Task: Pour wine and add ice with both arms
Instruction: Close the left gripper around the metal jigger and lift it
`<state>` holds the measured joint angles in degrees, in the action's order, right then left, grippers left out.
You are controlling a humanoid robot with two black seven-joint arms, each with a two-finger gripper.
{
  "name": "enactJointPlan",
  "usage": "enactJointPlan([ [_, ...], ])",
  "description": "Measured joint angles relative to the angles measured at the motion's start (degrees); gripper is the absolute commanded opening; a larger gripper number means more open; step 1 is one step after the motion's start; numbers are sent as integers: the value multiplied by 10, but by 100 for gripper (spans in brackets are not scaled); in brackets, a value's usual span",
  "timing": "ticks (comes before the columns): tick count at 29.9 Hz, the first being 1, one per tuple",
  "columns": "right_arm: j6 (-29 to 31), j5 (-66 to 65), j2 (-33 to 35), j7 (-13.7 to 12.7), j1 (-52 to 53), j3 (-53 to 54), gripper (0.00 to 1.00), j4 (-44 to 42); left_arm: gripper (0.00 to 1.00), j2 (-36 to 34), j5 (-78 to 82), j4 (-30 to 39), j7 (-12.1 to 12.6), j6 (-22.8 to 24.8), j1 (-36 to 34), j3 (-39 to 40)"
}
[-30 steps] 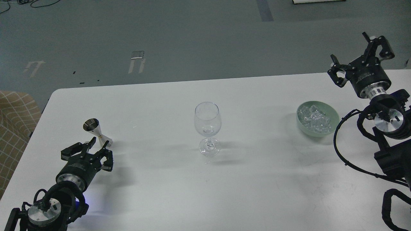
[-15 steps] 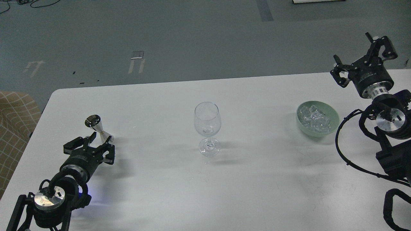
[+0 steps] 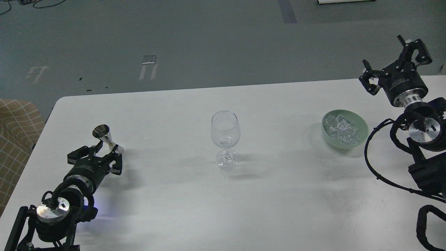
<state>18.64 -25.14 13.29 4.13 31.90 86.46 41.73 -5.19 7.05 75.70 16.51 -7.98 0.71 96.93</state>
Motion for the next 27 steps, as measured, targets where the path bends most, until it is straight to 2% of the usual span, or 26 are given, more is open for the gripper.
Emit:
enactJointPlan([
  [8, 0, 0, 2, 0, 0, 0, 100, -2, 42, -23, -1, -44, -2, 4, -30, 0],
  [27, 0, 0, 3, 0, -2, 0, 100, -3, 39, -20, 0, -59, -4, 4, -54, -4],
])
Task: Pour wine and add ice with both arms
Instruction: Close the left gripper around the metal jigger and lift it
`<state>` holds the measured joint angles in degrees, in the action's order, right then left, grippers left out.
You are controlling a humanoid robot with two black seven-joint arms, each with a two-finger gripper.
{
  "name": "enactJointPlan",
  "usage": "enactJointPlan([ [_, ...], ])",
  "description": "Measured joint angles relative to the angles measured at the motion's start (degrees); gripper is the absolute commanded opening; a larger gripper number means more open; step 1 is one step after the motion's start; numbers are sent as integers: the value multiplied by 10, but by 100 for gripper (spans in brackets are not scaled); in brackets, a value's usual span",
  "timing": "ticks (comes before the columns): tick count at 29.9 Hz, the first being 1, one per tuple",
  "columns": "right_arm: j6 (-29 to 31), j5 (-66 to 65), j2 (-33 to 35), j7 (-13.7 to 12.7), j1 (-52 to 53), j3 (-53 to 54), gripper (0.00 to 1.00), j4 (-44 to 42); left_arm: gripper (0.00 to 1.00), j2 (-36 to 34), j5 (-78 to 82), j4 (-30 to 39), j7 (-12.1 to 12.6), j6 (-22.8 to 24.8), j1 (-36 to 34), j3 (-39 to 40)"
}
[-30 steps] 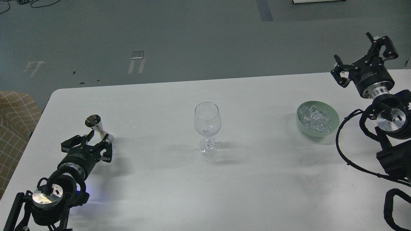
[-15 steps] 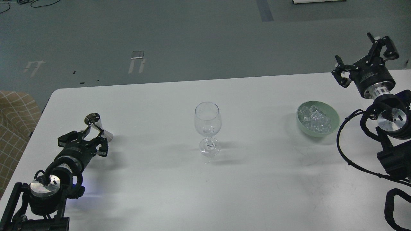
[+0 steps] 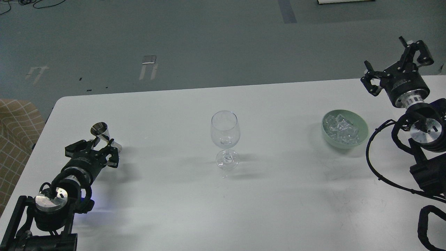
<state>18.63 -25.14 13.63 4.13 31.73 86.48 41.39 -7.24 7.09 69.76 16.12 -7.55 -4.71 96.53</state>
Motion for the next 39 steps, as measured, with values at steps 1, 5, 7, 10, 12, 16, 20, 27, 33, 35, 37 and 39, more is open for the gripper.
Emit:
enactJointPlan([
  [1, 0, 0, 0, 0, 0, 0, 100, 0, 39, 0, 0, -5, 0, 0, -4, 0],
  [5, 0, 0, 1, 0, -1, 0, 100, -1, 39, 0, 1, -12, 0, 0, -11, -1],
  [7, 0, 0, 2, 0, -1, 0, 100, -1, 39, 0, 2, -12, 0, 0, -12, -2],
  [10, 0, 0, 3, 0, -1, 0, 100, -2, 39, 1, 3, -16, 0, 0, -17, -2],
  [12, 0, 0, 3, 0, -1, 0, 100, -2, 39, 1, 4, -23, 0, 0, -22, -3],
  [16, 0, 0, 3, 0, -1, 0, 100, -2, 39, 2, 4, -30, -1, 0, -32, -2],
  [20, 0, 0, 3, 0, -1, 0, 100, -3, 45, 2, 3, -30, -1, 0, -35, -2],
  [27, 0, 0, 3, 0, -1, 0, 100, -2, 58, 2, 5, -42, -4, 0, -36, -2],
  [33, 0, 0, 3, 0, -2, 0, 100, -2, 55, 1, 6, -45, -15, 0, -40, -2],
  [35, 0, 0, 3, 0, -3, 0, 100, -2, 51, 1, 6, -45, -15, 0, -40, -3],
  [37, 0, 0, 3, 0, -4, 0, 100, -2, 49, 0, 6, -45, -15, 0, -40, -3],
  [39, 0, 0, 3, 0, -4, 0, 100, -2, 49, 0, 6, -46, -15, 0, -40, -3],
])
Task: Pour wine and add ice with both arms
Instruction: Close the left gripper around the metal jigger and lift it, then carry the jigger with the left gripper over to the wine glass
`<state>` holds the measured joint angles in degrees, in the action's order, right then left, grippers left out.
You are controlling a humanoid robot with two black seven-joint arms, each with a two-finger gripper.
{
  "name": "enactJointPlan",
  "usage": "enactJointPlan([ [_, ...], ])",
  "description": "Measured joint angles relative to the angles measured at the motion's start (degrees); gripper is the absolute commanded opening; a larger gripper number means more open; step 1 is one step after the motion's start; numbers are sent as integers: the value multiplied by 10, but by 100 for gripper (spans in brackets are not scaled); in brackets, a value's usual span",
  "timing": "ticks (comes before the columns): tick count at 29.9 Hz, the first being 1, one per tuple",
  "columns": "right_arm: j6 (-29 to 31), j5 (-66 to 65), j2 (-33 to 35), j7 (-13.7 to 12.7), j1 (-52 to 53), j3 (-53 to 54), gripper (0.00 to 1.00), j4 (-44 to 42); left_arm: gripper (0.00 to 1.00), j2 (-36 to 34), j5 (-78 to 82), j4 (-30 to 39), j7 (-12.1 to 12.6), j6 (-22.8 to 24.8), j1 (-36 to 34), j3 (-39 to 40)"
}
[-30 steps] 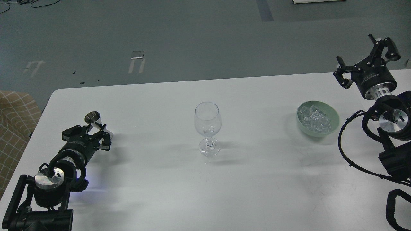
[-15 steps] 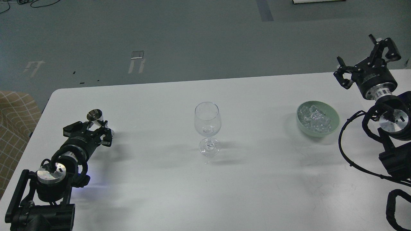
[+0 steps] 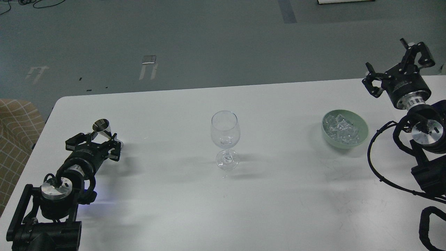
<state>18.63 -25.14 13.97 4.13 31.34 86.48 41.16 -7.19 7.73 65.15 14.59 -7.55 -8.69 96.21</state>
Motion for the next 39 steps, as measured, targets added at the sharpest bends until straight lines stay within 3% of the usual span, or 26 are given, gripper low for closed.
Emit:
enactJointPlan([
  [15, 0, 0, 0, 0, -1, 0, 100, -2, 48, 3, 0, -20, 0, 0, -18, 0],
  [19, 0, 0, 0, 0, -1, 0, 100, -2, 33, 3, 0, -31, 0, 9, -22, 1],
  [27, 0, 0, 0, 0, -1, 0, 100, -3, 17, 2, -1, -48, 6, 50, -24, -1],
  [39, 0, 0, 0, 0, -7, 0, 100, -3, 16, 2, -7, -49, 8, 77, -22, 3],
])
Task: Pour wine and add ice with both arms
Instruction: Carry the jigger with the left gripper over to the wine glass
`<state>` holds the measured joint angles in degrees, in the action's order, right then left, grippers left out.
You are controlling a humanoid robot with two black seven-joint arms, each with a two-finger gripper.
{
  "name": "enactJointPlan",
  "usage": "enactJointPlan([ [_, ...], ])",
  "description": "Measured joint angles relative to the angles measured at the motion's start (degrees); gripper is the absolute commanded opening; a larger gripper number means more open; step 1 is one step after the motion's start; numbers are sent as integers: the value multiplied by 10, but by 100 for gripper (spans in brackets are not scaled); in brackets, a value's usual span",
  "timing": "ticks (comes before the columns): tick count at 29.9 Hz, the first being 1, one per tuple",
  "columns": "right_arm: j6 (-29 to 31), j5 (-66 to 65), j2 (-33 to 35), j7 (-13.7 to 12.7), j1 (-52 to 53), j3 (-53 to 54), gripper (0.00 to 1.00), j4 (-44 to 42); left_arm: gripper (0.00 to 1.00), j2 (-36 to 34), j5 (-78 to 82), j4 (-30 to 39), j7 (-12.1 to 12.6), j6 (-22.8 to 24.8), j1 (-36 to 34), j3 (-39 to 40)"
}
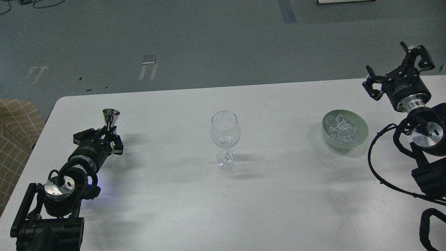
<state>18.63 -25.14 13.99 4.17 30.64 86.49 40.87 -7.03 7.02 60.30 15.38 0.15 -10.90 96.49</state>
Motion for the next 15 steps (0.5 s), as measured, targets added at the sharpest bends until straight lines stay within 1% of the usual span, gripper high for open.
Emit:
enactJointPlan([
  [5, 0, 0, 8, 0, -3, 0, 100, 1, 14, 2, -3, 14, -2, 14, 0, 3],
  [10, 0, 0, 13, 0, -4, 0, 100, 1, 10, 3, -12, 55, 2, 16, 2, 4],
  [13, 0, 0, 14, 0, -4, 0, 100, 1, 10, 4, -27, 95, 7, 5, 5, 5],
  [15, 0, 0, 14, 0, -4, 0, 100, 2, 10, 8, -33, 137, 12, -16, 6, 2],
])
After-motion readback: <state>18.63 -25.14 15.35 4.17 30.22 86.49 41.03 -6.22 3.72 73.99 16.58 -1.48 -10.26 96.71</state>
